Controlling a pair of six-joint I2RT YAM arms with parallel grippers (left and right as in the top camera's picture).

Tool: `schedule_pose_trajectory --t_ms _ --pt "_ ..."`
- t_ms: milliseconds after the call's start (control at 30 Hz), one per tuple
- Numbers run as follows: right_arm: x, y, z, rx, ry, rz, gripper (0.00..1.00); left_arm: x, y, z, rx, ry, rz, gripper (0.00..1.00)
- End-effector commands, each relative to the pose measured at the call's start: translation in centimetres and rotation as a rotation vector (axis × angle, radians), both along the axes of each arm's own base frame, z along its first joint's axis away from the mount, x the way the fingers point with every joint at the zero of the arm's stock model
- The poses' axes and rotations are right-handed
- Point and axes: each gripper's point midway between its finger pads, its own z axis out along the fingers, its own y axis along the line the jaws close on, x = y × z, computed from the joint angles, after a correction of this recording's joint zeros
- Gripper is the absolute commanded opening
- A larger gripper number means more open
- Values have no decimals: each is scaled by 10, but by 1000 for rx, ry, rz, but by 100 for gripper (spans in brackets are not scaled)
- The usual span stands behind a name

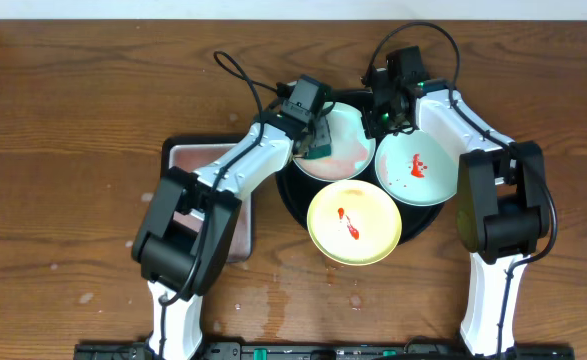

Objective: Clean dirty plates on tray and stack at the side
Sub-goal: 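Scrub the light green plate with the sponge in the left gripper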

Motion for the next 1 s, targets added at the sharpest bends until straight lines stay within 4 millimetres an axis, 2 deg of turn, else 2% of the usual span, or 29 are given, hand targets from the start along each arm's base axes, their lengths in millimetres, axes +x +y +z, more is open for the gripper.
schedule_pose_trajectory --t_ms 0,100,233,567,733,867,933,967 --pt "-4 1 -4 15 27 -21 1 9 5 32 6 -87 0 7" --pt "-4 1 -4 15 27 -21 1 8 -8 36 -77 -76 -9 7" --pt "-4 1 -4 15 27 -21 1 7 -20 31 -147 -49 6 7" --pt "-4 1 -4 15 28 -21 1 2 -41 -2 -225 32 -9 7" --pt "-4 1 -4 15 28 -21 1 -4 -43 -21 -229 85 -1 7" --pt "-4 1 -4 15 28 -21 1 -7 -39 -25 -184 84 -50 7" --pt "-4 1 -4 15 28 -21 1 -12 -31 -31 -131 99 -52 7" --pt "-4 1 -4 15 28 -21 1 -18 -15 -39 -46 125 -34 7"
